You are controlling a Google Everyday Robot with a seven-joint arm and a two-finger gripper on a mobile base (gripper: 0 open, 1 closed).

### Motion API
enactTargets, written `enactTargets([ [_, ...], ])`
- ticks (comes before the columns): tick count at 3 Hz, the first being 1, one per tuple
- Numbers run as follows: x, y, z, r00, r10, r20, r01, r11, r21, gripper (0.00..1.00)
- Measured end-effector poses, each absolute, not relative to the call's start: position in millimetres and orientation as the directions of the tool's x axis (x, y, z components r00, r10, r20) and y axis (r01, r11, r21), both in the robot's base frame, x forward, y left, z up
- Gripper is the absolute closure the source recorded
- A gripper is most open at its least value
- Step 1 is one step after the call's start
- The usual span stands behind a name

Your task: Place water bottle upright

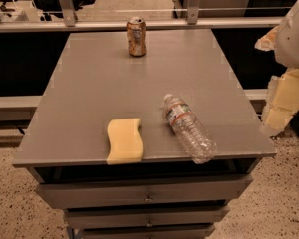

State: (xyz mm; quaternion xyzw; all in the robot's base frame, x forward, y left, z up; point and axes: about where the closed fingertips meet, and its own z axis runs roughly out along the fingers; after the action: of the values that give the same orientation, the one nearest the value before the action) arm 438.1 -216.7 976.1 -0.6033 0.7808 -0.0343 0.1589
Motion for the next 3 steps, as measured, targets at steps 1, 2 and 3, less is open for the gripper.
enactTargets([
  [1, 438.1, -216.7, 976.2, -0.221, -0.953, -0.207, -0.931, 0.27, -0.246, 0.0],
  [2, 448.9, -212.0, 972.9, -0.226, -0.945, -0.235, -0.929, 0.282, -0.24, 0.0],
  [3, 470.4, -189.0, 955.5, -0.26, -0.927, -0.271, -0.919, 0.324, -0.226, 0.0],
])
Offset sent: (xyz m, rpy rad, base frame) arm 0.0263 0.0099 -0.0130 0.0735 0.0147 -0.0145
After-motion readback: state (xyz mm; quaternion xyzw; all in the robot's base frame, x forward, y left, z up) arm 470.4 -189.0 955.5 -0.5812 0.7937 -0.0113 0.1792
